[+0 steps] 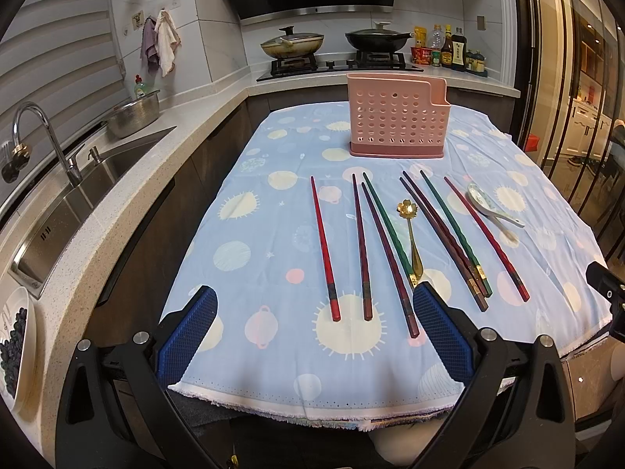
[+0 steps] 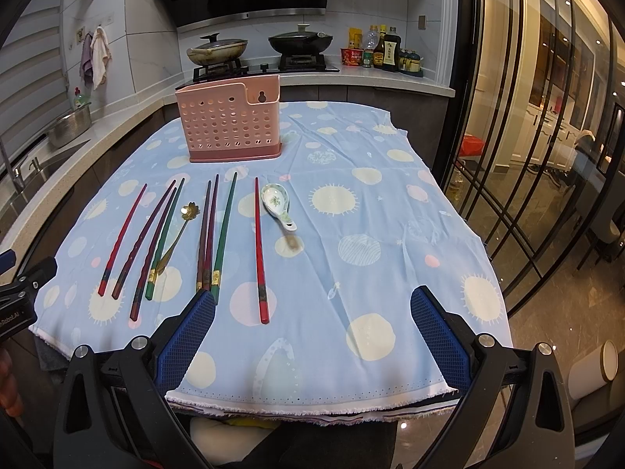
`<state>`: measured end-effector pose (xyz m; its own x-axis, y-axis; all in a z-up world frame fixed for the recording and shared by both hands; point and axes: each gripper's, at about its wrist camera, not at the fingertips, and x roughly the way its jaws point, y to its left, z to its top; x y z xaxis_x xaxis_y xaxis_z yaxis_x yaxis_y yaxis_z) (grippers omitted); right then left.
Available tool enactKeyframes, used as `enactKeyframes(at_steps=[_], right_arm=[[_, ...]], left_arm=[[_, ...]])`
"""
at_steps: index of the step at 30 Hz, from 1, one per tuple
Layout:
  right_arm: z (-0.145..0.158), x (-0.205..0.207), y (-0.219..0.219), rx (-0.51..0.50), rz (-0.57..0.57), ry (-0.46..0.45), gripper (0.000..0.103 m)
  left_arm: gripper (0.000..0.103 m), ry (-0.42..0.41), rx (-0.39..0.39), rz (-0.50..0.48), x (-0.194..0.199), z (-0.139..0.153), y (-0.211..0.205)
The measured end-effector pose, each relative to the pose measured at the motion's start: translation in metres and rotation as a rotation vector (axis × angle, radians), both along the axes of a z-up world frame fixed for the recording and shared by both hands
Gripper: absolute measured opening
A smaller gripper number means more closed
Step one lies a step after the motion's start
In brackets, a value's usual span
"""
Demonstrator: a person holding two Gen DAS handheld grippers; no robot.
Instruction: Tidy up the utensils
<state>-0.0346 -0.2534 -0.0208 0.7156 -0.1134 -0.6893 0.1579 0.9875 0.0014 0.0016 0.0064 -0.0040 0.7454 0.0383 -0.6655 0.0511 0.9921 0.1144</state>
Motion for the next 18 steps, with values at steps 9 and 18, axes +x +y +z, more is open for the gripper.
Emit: enactKeyframes(at_steps=[9,18], right_arm=[[0.0,0.0003,-0.0001,0.001,0.0,0.001,0.096],[0.0,0.0009,-0.0005,0.002,-0.001,0.001,0.096]], left_arm=[[0.096,0.003,-0.006,-0.02,0.0001,0.0011,-0.0037],[0.096,0.009,-0.006,-0.033,0.002,-0.0014,-0.0069]])
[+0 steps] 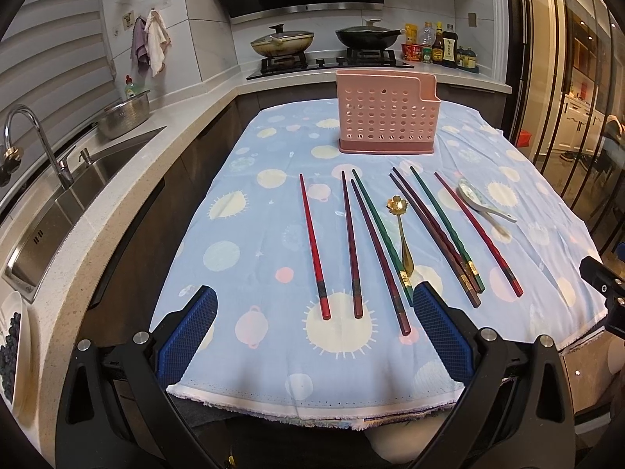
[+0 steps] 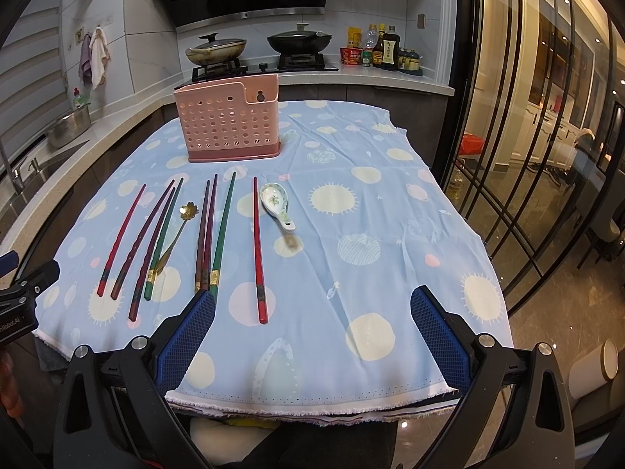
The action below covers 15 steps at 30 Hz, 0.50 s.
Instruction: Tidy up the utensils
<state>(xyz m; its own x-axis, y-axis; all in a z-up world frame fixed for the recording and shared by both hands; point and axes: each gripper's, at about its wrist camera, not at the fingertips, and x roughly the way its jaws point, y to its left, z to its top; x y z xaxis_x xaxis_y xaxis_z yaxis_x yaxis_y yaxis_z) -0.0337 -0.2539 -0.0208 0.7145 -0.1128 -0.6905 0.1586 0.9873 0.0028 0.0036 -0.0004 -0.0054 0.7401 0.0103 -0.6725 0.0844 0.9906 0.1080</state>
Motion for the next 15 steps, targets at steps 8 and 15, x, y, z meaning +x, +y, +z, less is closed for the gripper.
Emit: enactKeyframes(at_steps=[8,15], right_arm=[[0.0,0.001,0.001,0.002,0.0,0.001,0.096],[-0.004,0.005,-0.004,0.013,-0.008,0.003,0.096]], left_arm=[[0.096,-0.003,0.007,-0.019,0.002,-0.003,-0.003],[0.096,0.005,-0.002,-0.025,0.01,-0.008,-0.004]])
